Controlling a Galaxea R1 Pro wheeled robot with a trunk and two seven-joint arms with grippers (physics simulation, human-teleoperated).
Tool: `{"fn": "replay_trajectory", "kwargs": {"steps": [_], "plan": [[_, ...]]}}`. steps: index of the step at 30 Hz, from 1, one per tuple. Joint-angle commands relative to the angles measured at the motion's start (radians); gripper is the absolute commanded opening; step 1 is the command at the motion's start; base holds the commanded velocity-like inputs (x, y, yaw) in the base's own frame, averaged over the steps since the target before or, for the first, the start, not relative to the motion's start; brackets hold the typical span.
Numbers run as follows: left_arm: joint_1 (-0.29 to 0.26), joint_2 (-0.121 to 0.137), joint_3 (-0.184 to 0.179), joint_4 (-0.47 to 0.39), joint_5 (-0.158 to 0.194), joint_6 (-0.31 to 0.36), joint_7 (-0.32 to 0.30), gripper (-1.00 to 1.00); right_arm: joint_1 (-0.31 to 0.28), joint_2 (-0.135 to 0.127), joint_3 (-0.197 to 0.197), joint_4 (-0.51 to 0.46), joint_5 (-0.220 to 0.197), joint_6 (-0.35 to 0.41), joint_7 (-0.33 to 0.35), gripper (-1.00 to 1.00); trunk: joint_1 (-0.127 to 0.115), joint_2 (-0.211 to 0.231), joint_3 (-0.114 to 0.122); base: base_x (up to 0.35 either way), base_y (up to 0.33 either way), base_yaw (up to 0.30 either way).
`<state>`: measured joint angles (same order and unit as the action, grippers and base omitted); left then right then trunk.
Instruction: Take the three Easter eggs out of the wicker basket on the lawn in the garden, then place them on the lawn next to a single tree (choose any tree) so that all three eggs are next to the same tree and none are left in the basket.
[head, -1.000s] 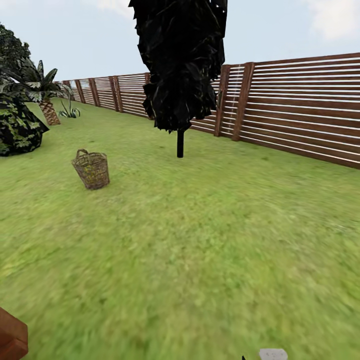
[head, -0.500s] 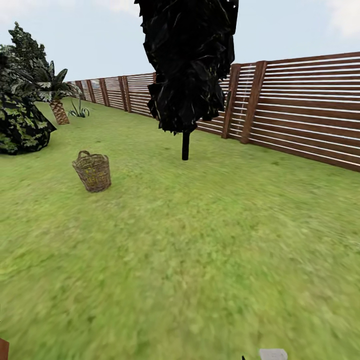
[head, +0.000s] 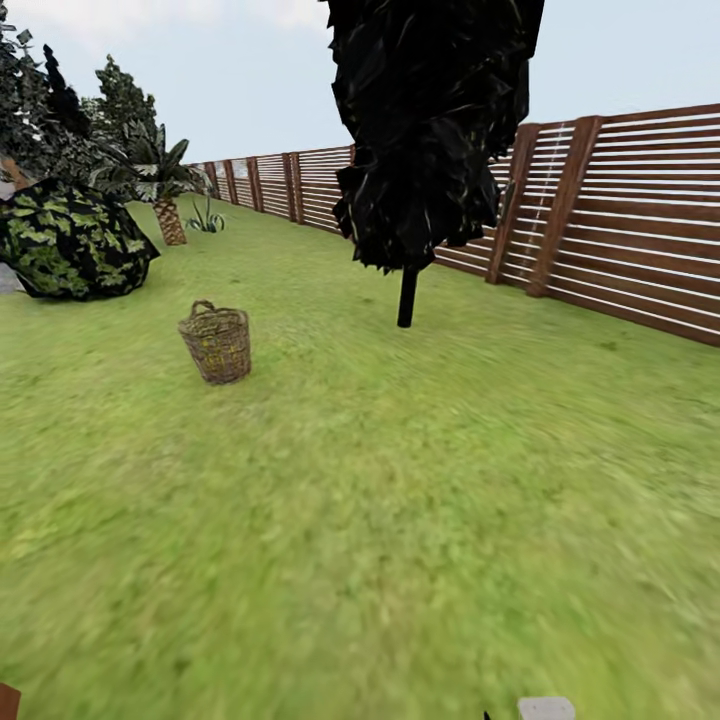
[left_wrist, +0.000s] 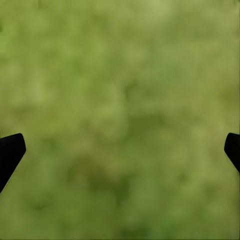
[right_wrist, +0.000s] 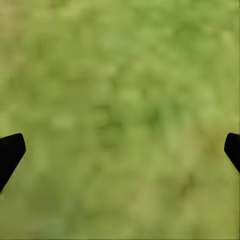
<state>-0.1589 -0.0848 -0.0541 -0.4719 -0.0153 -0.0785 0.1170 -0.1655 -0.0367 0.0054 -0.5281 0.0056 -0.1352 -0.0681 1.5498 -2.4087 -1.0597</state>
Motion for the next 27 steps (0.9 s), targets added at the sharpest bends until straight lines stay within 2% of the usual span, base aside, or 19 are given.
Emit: {"fn": "replay_trajectory", "kwargs": {"steps": [1, 18, 27], "plan": [[-0.001, 0.000, -0.006, 0.001, -0.002, -0.003, 0.008, 1.00, 0.000, 0.000, 0.001, 0.000, 0.001, -0.003, -0.003, 1.00, 0.000, 0.000, -0.001, 0.313, -0.084, 0.245], [-0.001, 0.000, -0.006, 0.001, -0.002, -0.003, 0.008, 1.00, 0.000, 0.000, 0.001, 0.000, 0.001, -0.003, -0.003, 1.00, 0.000, 0.000, -0.001, 0.314, -0.101, 0.243], [-0.001, 0.000, -0.006, 0.001, -0.002, -0.003, 0.008, 1.00, 0.000, 0.000, 0.000, 0.000, -0.001, -0.003, -0.003, 1.00, 0.000, 0.000, -0.001, 0.333, -0.030, 0.048]]}}
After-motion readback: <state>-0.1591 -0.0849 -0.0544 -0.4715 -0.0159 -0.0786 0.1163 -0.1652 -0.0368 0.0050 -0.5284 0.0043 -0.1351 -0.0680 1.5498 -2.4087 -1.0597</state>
